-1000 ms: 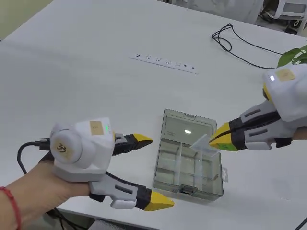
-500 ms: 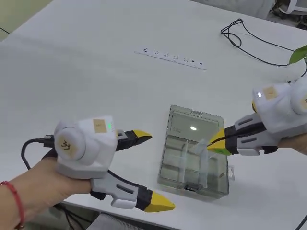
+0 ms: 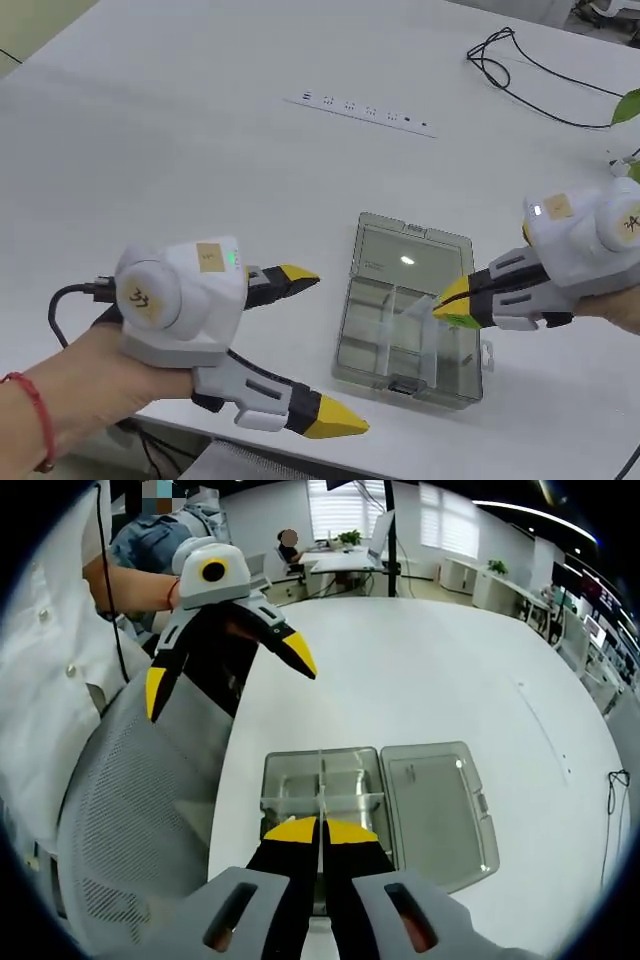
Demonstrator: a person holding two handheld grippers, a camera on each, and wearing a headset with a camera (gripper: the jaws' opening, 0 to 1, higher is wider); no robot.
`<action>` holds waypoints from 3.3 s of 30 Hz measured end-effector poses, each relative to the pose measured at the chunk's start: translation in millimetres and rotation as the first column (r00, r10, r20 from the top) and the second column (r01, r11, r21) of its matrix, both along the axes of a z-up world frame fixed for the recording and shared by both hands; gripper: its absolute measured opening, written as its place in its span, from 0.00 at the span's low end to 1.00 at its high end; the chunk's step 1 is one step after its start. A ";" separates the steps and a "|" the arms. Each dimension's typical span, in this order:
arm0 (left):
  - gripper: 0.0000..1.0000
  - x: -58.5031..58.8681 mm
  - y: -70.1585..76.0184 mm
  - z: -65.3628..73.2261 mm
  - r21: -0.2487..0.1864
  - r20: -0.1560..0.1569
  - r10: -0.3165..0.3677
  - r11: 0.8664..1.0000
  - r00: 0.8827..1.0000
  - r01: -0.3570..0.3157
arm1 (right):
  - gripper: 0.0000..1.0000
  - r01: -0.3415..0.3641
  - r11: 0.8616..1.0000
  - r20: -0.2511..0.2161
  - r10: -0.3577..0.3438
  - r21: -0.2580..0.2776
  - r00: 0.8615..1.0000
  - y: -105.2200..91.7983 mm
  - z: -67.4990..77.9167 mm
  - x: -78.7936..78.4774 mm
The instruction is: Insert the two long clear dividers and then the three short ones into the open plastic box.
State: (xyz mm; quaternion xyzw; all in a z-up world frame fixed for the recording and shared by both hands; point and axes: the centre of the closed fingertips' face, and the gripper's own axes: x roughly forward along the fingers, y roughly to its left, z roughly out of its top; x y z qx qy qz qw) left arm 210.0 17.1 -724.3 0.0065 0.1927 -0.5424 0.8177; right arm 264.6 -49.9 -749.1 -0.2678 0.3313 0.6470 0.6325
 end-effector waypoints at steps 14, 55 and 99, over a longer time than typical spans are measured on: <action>0.96 -1.7 -0.8 -0.3 -0.006 -0.007 0.000 1.000 1.000 0.000 | 0.02 -0.015 1.000 0.014 0.015 0.006 1.000 -1.2 -5.1 -0.4; 0.97 -1.5 -0.4 -4.2 -0.006 -0.017 -0.006 1.000 1.000 0.006 | 0.02 -0.095 0.981 0.039 0.104 -0.172 0.994 7.0 -55.5 3.6; 0.97 -1.2 -3.1 -2.6 -0.003 -0.012 -0.019 1.000 1.000 0.019 | 0.17 0.040 0.996 0.065 -0.035 -0.083 0.997 -1.0 -22.5 6.5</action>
